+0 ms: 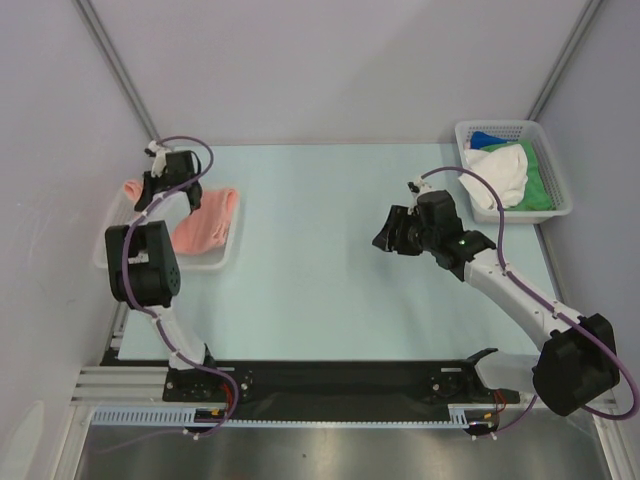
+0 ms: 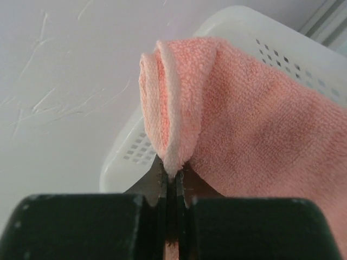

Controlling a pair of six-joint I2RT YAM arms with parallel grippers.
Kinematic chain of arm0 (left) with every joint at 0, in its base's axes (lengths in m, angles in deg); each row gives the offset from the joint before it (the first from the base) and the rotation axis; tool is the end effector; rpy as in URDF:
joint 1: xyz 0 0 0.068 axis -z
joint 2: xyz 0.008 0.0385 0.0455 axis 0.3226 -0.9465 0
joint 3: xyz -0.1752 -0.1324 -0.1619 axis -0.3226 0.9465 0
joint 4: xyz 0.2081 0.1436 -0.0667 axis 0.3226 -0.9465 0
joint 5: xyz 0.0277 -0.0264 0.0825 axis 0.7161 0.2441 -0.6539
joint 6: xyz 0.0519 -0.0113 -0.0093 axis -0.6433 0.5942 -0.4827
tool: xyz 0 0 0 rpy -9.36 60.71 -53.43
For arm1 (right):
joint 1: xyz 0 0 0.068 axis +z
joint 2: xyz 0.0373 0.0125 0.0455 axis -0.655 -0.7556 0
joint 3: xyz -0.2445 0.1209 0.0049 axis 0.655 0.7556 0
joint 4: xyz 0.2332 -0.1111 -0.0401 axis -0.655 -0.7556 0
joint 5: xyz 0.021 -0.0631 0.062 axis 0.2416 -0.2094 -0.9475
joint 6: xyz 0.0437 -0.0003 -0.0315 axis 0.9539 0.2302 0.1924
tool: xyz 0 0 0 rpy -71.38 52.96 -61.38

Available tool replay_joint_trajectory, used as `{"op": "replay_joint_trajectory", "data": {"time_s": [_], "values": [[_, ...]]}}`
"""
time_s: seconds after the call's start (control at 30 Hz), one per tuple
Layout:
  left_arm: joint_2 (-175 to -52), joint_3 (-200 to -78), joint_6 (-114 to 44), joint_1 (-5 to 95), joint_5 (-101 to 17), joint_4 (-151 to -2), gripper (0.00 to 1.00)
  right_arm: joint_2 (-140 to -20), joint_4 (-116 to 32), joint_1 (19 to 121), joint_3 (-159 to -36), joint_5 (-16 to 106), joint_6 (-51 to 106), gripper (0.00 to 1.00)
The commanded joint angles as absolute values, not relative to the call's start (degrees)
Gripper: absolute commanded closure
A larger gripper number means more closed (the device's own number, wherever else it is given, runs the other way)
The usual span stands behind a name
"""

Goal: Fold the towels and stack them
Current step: Neatly place the folded towel into the bin, then grab crumpled towel

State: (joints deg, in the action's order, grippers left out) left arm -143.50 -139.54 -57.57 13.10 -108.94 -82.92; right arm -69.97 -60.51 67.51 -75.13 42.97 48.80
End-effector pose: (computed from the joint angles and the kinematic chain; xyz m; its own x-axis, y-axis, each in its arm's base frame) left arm 0.3977 0.0703 0.2278 -0.7321 0.0236 -0.6808 -0.5986 0.4548 0.6594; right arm 0.2415 0.1278 0.2804 -0.7389 0.1524 -0.6563 -0.2446 0.8469 0.4721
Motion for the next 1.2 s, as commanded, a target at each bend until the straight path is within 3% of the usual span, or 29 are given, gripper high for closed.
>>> {"op": "replay_joint_trajectory", "data": {"time_s": [0.0, 0.03, 0.07, 0.1, 0.17, 0.23, 0.5, 0.7, 1.0, 1.17], "values": [[-146.8, -147.4, -48.9, 9.9, -107.1, -91.8, 1.00, -68.7, -58.8, 68.1, -74.8, 42.4, 47.5, 0.47], [-147.8, -148.5, -47.5, 9.6, -107.2, -93.4, 0.94, -68.7, -58.8, 68.2, -74.8, 42.4, 47.5, 0.47], [-149.2, -149.9, -45.7, 9.4, -106.6, -95.7, 0.60, -68.7, -58.7, 68.2, -74.7, 42.3, 47.5, 0.47], [-149.8, -152.2, -42.3, 9.3, -106.1, -99.4, 0.44, -68.8, -58.5, 68.3, -74.6, 42.3, 47.5, 0.46], [-149.6, -152.9, -40.6, 9.1, -104.5, -100.9, 0.26, -68.8, -58.3, 68.3, -74.3, 42.6, 47.4, 0.45], [-148.0, -152.0, -39.4, 9.1, -102.0, -100.6, 0.13, -68.8, -58.4, 68.4, -74.6, 42.9, 47.3, 0.43], [-139.4, -151.2, -36.8, 11.2, -98.8, -101.8, 0.10, -68.3, -59.8, 68.3, -76.4, 47.6, 46.9, 0.35], [-130.8, -147.9, -31.3, 24.3, -96.8, -105.2, 0.09, -72.5, -62.6, 62.9, -83.4, 52.9, 47.6, 0.33], [-120.6, -143.9, -30.6, 50.7, -83.5, -110.1, 0.12, -85.2, -69.5, 45.1, -101.9, 65.6, 44.7, 0.32], [-114.2, -141.4, -30.7, 58.9, -74.9, -110.6, 0.13, -93.8, -71.2, 38.3, -106.8, 70.8, 42.6, 0.33]]}}
